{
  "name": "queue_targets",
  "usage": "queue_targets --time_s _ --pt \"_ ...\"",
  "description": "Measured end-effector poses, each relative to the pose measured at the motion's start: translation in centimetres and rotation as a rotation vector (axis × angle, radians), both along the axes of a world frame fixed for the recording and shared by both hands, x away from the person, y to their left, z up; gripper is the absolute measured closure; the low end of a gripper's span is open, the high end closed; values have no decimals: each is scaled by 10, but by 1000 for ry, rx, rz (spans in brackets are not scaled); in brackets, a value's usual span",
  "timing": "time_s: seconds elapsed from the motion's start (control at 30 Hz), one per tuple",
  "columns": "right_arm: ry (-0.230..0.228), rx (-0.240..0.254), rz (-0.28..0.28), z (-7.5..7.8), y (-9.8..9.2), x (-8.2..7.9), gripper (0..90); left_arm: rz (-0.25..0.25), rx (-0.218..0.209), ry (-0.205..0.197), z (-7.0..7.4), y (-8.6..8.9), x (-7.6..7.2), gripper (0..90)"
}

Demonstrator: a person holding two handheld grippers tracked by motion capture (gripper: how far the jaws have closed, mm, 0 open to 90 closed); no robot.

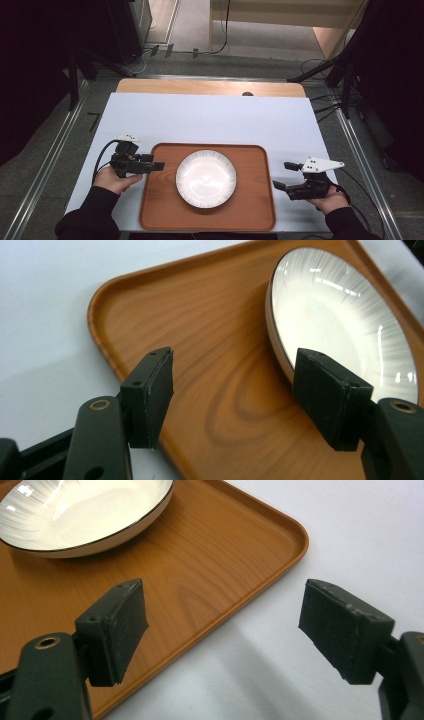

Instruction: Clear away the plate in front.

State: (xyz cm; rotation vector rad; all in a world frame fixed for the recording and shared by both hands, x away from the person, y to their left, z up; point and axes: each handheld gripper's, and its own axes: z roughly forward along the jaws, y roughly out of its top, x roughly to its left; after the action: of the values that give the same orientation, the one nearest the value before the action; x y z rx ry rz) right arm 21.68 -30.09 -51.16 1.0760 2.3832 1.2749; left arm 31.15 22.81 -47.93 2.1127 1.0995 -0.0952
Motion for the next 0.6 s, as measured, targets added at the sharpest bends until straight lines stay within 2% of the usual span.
queue_targets --time_s 0.13,0.3,0.6 --pt "0 -1 0 0 0 0 200 4 -4 -19 2 7 -4 334" --pt "0 -2 1 0 0 0 200 2 15 -55 3 15 -8 334" --pt "0 -2 0 0 0 0 200 12 22 -91 5 29 -13 333"
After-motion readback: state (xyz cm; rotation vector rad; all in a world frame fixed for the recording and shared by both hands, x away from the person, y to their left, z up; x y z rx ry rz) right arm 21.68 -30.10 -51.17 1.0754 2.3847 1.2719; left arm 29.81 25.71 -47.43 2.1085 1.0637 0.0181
